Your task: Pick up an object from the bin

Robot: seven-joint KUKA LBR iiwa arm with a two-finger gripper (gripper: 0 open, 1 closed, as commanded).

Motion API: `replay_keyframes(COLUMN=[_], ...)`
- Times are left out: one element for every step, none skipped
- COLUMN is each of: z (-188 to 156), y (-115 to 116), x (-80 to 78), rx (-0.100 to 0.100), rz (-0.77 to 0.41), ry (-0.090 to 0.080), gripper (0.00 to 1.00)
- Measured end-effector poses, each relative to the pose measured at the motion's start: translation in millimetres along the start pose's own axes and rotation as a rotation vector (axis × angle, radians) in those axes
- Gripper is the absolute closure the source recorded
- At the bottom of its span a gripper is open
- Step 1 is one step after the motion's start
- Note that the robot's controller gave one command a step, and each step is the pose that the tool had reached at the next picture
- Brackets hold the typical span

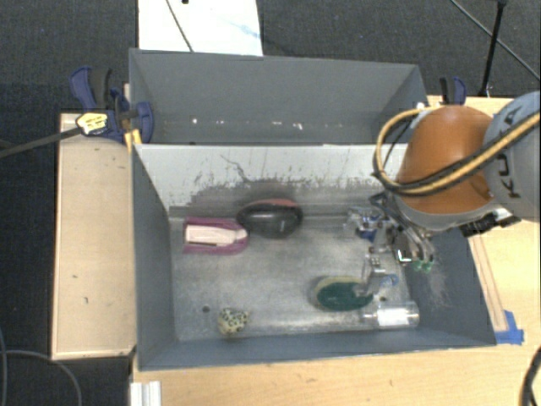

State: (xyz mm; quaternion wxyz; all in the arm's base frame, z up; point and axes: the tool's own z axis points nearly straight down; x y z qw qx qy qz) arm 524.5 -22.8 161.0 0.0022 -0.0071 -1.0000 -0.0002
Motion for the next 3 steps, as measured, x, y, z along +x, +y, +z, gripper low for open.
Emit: replay_keyframes(z=[87, 84, -71], y=[-14, -13, -11], x=[26.6, 24.0, 6.2], rx=[0.0, 0.001, 0.002], rz=[-0.132, -0.134, -0.179], ry=[0.002, -0.006, -0.016], gripper=[0.0, 1.0, 1.0])
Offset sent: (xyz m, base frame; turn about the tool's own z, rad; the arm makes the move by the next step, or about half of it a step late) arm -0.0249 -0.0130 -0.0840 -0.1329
